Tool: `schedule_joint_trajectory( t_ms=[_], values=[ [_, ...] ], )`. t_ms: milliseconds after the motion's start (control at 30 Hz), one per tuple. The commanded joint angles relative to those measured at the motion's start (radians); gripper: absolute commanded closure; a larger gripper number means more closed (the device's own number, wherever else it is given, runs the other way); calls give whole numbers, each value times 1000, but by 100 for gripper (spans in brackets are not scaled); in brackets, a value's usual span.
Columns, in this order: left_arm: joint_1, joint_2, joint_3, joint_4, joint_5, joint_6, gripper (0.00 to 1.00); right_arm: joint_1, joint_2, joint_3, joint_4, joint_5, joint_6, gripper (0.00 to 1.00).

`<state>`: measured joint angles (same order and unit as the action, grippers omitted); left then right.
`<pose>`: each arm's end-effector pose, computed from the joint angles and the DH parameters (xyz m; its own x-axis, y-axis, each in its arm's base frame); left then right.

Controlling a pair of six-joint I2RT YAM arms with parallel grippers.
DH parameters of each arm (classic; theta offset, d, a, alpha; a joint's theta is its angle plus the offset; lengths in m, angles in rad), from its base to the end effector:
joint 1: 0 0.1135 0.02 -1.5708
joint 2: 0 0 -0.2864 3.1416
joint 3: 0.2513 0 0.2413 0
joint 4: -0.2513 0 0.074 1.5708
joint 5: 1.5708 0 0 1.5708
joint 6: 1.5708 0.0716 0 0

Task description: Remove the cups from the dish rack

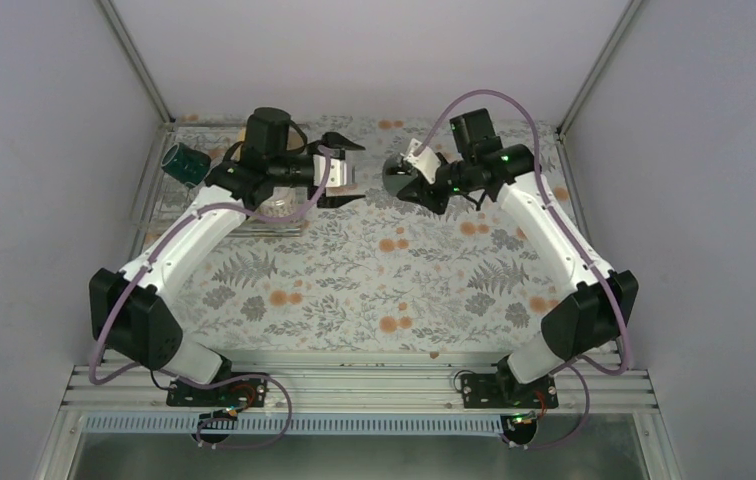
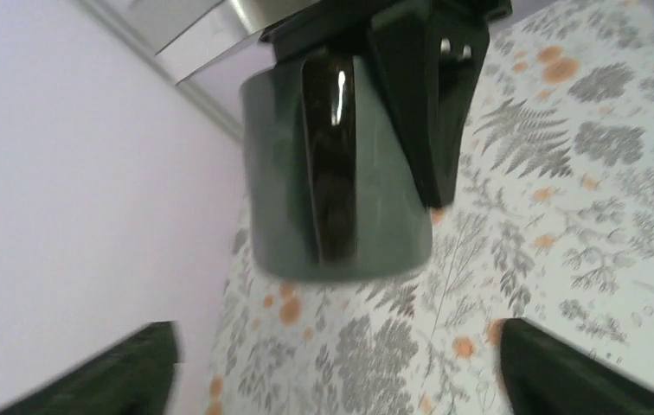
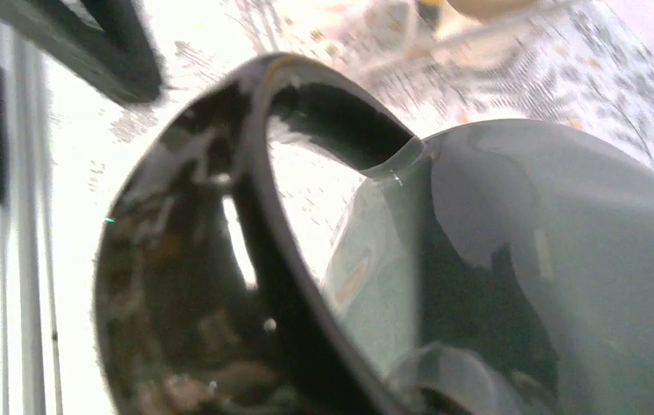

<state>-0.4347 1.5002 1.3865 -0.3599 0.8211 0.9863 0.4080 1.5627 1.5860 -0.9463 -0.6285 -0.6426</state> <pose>0.2936 -0.1941 0.3763 0.5038 0.3927 -0.7694 0.8293 0.0295 0.5580 0.2858 0.1694 0.3601 -0.1985 -0.6139 -0.7640 -0.9563 0.2921 0.0137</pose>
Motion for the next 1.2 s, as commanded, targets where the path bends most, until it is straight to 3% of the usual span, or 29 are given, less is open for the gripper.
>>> schedule_joint_trajectory(
  t_ms=[0,233,333,467,567,900,1167],
  values=[
    [31,-81,-27,-11,-133,93,0,-106,4,14,-49,175,-33,96],
    [185,-139,15,-124,-242,140,0,-394,87,-54,-170,332,-178,96],
    [219,-118,66,-218,-399,154,0,-485,93,-122,-185,393,-228,95],
    [255,-82,81,-186,-676,32,0,-574,133,-221,-185,474,-268,92],
    [309,33,183,-319,-817,-38,0,-642,124,-280,-170,516,-297,94],
    [526,141,187,-354,-821,-13,0,-753,117,-379,-175,646,-348,96],
    [634,199,233,-377,-798,25,0,-805,123,-437,-148,680,-379,95]
  ],
)
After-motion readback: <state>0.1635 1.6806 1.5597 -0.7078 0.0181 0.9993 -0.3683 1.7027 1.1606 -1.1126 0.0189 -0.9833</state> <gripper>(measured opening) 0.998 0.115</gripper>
